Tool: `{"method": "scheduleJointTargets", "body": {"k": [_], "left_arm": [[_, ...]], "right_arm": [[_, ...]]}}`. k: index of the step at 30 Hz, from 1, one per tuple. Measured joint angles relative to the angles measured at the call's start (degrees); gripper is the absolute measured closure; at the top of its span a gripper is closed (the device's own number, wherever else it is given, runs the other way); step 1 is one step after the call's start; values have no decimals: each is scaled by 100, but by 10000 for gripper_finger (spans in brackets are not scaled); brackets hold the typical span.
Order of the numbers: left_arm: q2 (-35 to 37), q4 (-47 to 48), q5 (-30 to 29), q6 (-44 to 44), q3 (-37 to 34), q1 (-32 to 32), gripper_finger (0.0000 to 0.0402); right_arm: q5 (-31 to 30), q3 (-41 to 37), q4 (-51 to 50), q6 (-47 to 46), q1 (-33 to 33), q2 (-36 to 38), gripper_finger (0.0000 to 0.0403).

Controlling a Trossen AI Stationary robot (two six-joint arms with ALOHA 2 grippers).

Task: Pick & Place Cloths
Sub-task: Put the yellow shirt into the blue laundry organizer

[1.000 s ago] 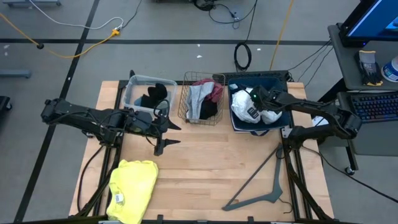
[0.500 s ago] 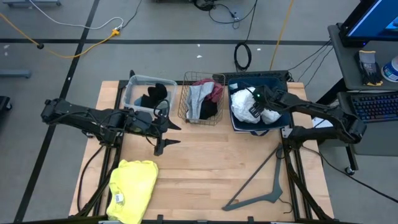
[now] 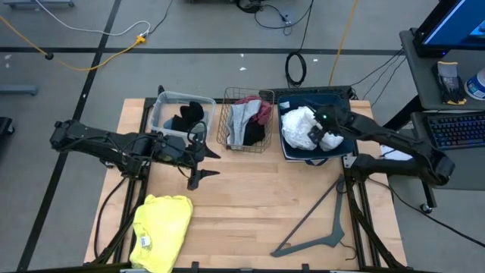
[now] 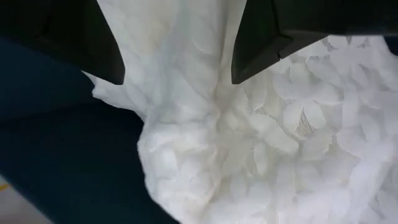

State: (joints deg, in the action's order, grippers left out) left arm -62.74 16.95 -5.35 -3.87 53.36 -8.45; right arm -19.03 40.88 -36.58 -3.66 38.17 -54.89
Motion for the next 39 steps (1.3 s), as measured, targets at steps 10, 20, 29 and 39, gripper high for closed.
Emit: {"method": "scheduleJointTargets", "body": {"k": [10, 20, 29, 39], "left_arm": [[0, 264, 230, -553, 0, -263, 149], [-319, 1489, -366, -2586, 11, -1013, 149], [-962, 2642, -361, -4732, 4, -1562, 149], [-1113, 3818, -17, -6923, 4, -2105, 149]], "right_arm": [[205, 0, -30, -23, 0, 806, 120], [1373, 0, 317, -26, -2, 1479, 121], [2561, 0, 921, -25, -2, 1881, 117], [3283, 0, 1270, -22, -2, 2035, 119]]}}
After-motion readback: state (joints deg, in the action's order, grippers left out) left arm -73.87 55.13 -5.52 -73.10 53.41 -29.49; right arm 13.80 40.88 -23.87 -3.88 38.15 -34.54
